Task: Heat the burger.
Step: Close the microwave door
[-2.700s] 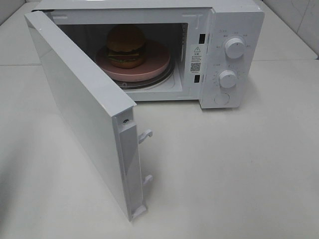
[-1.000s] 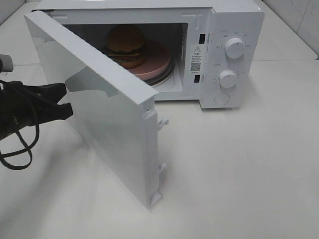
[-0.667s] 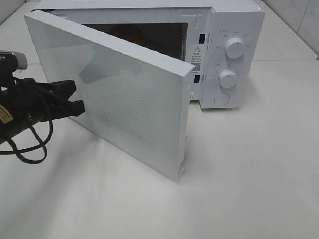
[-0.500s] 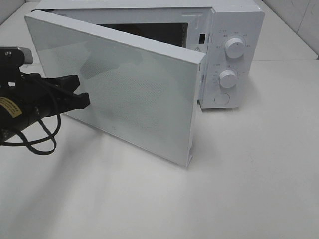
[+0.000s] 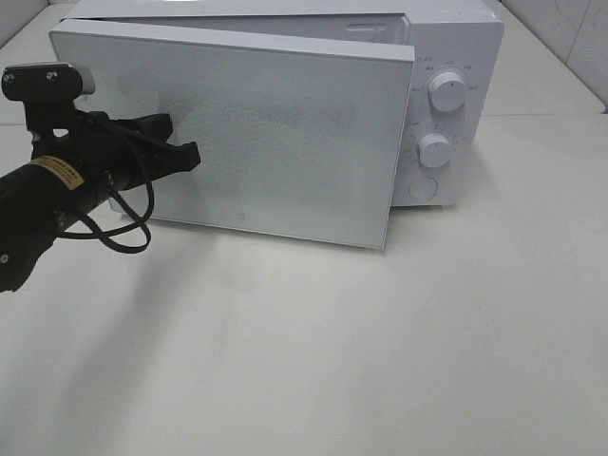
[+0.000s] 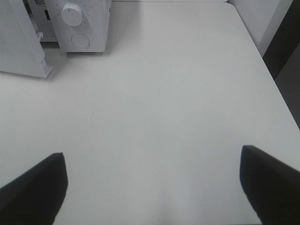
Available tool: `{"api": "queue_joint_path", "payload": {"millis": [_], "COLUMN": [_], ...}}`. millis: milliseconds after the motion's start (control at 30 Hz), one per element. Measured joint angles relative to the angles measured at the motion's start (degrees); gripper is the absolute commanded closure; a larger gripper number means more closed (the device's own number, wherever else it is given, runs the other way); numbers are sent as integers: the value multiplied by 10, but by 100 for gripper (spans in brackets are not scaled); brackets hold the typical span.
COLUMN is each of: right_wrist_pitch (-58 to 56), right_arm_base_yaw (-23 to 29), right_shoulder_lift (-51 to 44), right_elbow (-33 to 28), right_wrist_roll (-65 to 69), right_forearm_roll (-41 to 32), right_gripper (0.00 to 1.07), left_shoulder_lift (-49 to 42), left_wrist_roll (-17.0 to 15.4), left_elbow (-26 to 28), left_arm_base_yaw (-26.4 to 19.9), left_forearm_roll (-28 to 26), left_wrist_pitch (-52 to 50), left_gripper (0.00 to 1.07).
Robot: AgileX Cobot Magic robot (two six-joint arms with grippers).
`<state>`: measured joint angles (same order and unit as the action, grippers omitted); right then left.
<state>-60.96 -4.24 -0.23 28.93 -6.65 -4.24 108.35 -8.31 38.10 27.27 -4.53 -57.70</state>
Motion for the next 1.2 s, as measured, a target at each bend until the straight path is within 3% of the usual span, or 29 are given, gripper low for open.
{"api": "queue_joint_path", "payload": {"millis": [367, 500, 900, 1033, 1200], "right_wrist_pitch": [0, 0, 0, 0, 0], "right_arm_base_yaw": [0, 0, 0, 0, 0], "right_shoulder_lift": [0, 0, 0, 0, 0], "right_elbow": [0, 0, 0, 0, 0], "right_wrist_roll": [0, 0, 0, 0, 0], "right_forearm_roll": [0, 0, 0, 0, 0], "right_gripper": [11, 11, 11, 11, 11], "left_shoulder_lift": [20, 26, 58, 75, 97], "left_wrist_roll": [5, 29, 56, 83, 87], "left_elbow": [40, 53, 105, 142, 179], "left_arm_base_yaw": [11, 22, 54, 65, 75], "left_forearm_roll": [-15, -30, -11, -6, 9], "left_wrist_pitch": [0, 1, 49, 74, 85], "left_gripper": [107, 107, 107, 107, 107]}}
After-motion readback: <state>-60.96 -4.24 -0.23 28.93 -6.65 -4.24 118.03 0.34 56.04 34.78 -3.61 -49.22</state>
